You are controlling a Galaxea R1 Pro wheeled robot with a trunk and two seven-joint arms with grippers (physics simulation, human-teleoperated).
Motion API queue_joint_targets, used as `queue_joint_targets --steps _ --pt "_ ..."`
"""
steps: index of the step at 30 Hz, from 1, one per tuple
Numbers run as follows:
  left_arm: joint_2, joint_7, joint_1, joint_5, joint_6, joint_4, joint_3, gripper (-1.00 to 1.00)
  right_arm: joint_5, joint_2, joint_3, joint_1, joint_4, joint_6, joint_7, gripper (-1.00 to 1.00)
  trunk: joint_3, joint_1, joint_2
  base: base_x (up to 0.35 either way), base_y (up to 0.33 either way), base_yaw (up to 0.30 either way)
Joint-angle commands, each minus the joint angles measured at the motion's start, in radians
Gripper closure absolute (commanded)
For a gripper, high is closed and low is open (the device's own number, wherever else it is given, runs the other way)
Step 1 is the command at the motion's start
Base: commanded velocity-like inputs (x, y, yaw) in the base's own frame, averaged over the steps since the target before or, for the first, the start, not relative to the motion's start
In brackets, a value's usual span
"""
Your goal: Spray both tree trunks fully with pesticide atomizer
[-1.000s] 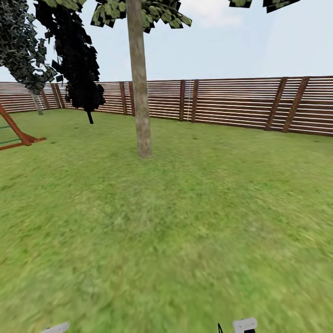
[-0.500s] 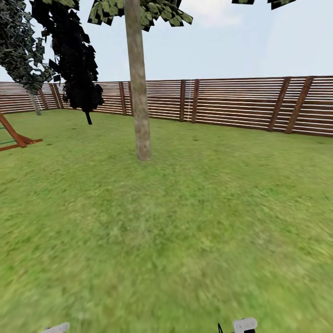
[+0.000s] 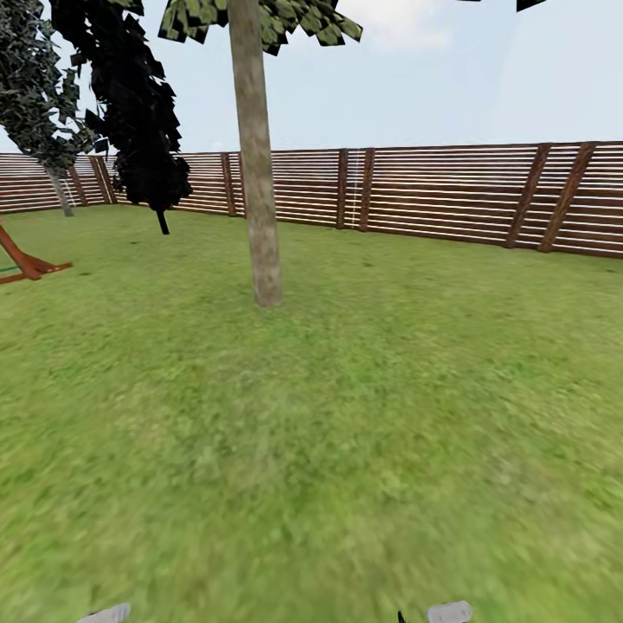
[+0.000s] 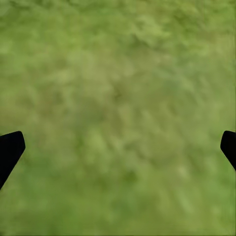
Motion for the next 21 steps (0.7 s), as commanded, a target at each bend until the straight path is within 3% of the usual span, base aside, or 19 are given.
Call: queue_joint_targets --steps 1,7,21 --pt "0.000 0.000 -0.001 0.006 -0.003 0.001 -0.005 1.00 0.009 0.002 0.005 0.010 0.001 -0.001 -0.010 -1.00 -0.001 0.000 0.000 0.339 0.000 0.000" --pt "0.001 0.000 -0.001 0.006 -0.003 0.001 -0.005 1.00 0.008 0.004 0.004 0.043 -0.001 -0.004 -0.014 -1.00 -0.001 0.000 0.000 0.339 0.000 0.037" --pt "0.000 0.000 -0.001 0.006 -0.002 0.001 -0.005 1.00 0.008 -0.002 0.003 0.044 -0.004 -0.006 -0.015 -1.00 -0.001 0.000 0.000 0.339 0.000 0.275"
